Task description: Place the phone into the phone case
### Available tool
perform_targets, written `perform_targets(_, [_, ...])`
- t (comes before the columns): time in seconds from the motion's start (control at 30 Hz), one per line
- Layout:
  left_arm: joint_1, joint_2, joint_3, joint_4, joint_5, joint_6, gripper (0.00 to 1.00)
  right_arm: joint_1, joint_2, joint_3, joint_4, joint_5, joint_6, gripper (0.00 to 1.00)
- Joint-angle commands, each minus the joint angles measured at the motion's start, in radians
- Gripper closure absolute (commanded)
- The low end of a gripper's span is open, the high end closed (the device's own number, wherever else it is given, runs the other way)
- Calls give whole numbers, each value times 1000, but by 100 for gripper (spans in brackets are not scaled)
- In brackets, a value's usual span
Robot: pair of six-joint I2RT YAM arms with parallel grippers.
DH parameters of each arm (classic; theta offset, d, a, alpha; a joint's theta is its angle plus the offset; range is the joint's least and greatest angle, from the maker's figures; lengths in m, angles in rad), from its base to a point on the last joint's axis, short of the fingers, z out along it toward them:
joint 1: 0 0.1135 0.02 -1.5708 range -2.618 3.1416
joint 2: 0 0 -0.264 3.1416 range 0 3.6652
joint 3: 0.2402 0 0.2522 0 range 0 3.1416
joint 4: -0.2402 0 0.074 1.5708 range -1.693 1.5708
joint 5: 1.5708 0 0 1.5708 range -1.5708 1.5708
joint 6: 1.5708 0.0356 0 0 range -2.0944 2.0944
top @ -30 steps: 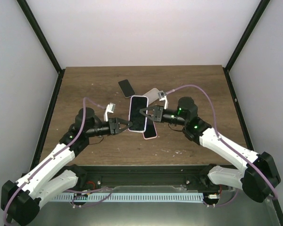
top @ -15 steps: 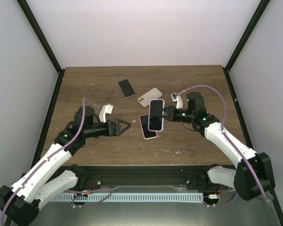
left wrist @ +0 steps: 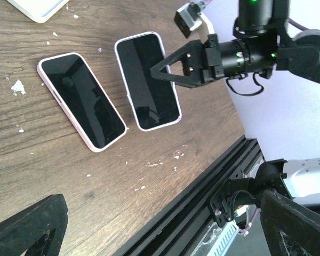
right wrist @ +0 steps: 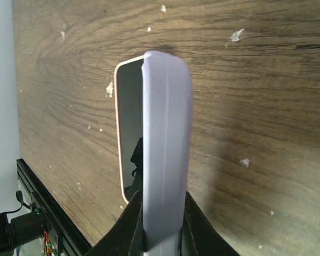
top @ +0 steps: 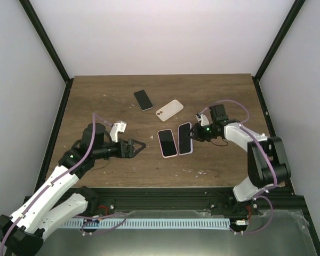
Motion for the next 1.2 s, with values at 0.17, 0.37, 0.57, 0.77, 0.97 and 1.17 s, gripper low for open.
perform_targets(0.17, [1,-31,-15,-14,-9,19,0,-15,197,96,33,-58,-66,98])
perform_targets(0.37, [1,-35,-6,-39,-23,26,0,-15,267,98,56,16,-70,83])
perform_targets(0.57, [2,-40,3,-60,-56,15,0,-18,267,91,35,146,-73,72])
perform_targets(0.77, [2,-34,8,-66,-121,-2,0,-19,222,89,22,218,-52,58])
perform_targets(0.97, [1,-30,36,-123,-204,4,0,-18,137,75,36,227,11,42])
perform_targets(1.17, [3,-4,68,-177,-289,-4,0,-17,111,51,191,201,194,21])
